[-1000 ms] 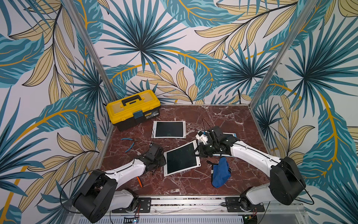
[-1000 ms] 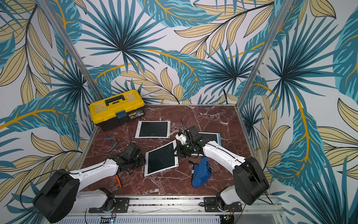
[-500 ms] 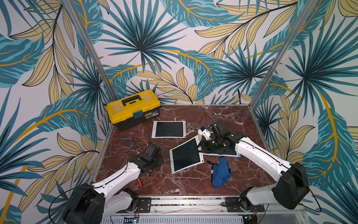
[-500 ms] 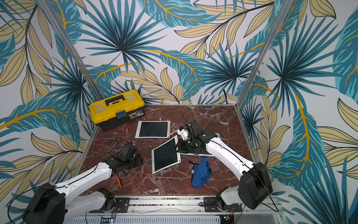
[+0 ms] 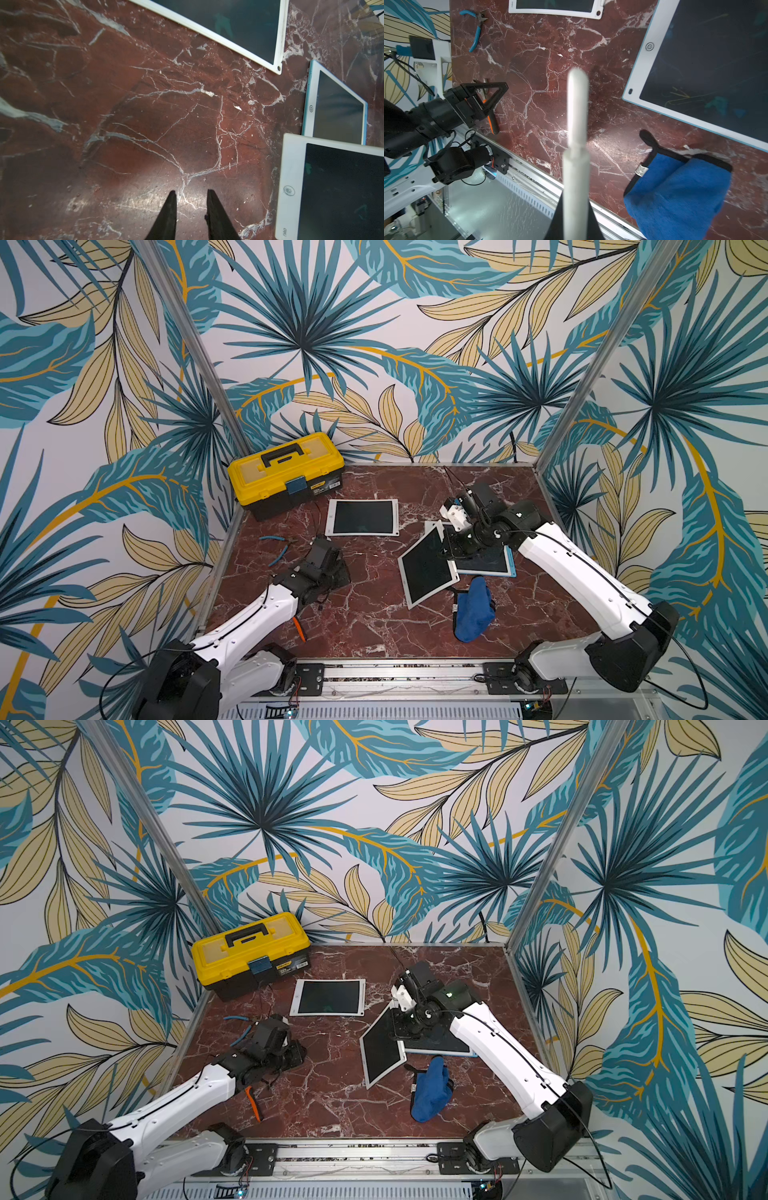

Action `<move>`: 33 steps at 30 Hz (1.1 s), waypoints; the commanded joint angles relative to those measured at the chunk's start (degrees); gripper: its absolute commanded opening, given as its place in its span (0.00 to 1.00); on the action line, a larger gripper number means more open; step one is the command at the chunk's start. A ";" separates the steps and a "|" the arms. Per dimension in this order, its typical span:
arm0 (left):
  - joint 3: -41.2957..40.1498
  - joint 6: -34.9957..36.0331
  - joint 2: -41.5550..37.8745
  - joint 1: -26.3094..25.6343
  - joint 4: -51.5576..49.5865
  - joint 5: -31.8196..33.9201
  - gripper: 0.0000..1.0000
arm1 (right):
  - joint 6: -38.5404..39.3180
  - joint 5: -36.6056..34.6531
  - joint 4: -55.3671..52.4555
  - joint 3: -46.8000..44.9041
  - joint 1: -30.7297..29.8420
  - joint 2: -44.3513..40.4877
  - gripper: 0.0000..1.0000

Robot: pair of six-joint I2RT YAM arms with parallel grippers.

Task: Wipe the drawing tablet
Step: Pick up the drawing tablet from the center of the board, then place the drawing tablet at the center of the board.

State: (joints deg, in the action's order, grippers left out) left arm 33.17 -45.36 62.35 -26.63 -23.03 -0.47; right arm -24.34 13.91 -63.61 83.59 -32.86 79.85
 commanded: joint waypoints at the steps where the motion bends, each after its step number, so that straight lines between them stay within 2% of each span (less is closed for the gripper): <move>1: 1.95 1.85 -0.72 1.28 -0.53 -1.50 0.28 | 1.40 -9.62 -7.88 4.54 -2.69 1.24 0.09; 8: 4.34 3.15 -3.19 2.30 -1.57 -2.16 0.28 | -0.80 -24.19 -15.00 15.17 -11.00 9.37 0.09; 13: 5.65 4.07 -4.95 2.77 -2.86 -1.72 0.28 | -1.92 -31.31 -20.10 22.70 -15.04 16.37 0.09; 24: 13.11 8.02 -11.59 5.42 -11.73 3.45 0.27 | -3.16 -31.97 -25.19 36.39 -20.22 29.03 0.09; 26: 15.09 9.07 -14.16 5.64 -12.86 6.69 0.27 | -3.63 -32.43 -25.91 38.28 -21.52 31.15 0.09; 33: 20.39 9.97 -25.89 5.76 -13.45 10.43 0.24 | -5.40 -33.77 -26.23 42.00 -24.17 36.81 0.09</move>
State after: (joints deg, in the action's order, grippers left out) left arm 51.66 -36.53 40.27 -21.28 -34.79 6.92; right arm -27.77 -18.31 -87.55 125.34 -56.71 114.56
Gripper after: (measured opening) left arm 0.249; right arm 0.102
